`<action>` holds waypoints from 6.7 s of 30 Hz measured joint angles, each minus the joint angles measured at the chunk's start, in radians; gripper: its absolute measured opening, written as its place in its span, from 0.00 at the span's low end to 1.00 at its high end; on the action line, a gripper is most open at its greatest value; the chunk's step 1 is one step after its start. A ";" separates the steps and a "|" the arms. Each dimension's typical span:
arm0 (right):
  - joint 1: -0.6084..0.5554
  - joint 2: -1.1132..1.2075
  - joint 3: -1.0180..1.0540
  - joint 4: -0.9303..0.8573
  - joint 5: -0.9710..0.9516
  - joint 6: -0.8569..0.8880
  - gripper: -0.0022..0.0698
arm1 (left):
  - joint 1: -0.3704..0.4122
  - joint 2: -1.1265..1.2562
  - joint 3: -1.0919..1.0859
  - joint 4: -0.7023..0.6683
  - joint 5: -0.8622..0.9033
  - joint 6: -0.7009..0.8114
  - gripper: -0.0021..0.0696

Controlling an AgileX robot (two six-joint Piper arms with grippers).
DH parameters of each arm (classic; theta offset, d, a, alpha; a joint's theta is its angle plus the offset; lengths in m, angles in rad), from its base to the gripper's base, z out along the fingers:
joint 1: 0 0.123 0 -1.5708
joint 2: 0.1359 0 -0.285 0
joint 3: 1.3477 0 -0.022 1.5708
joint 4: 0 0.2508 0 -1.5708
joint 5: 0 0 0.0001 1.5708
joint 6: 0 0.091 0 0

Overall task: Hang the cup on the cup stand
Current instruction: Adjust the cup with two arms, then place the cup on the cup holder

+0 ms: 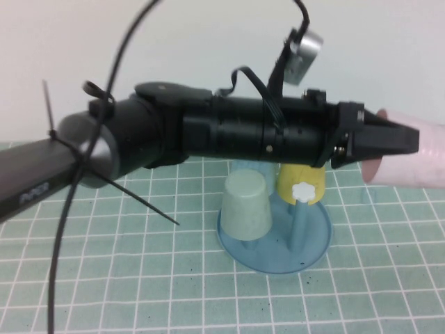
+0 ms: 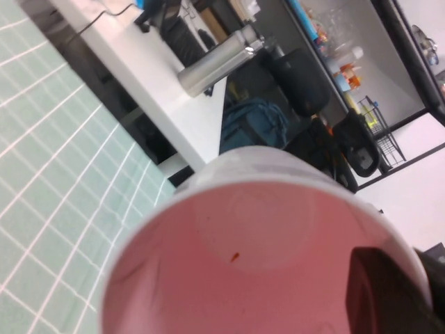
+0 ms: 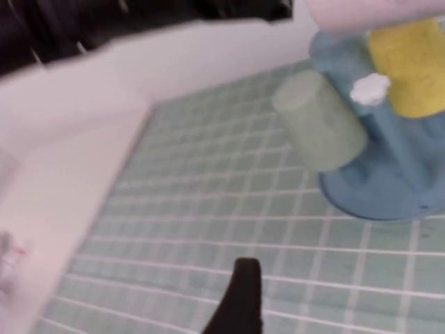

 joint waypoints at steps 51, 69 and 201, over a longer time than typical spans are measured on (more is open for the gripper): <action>0.000 0.140 0.223 0.705 -0.911 0.405 0.99 | -0.249 0.026 -0.159 0.000 -0.330 -0.293 0.03; 0.000 0.481 0.201 0.045 -1.245 1.098 0.99 | -0.247 0.026 -0.159 0.000 -0.292 -0.293 0.03; 0.001 1.494 -0.433 -1.411 -1.010 0.606 0.98 | 0.640 -1.870 1.483 1.912 -0.868 -0.802 0.03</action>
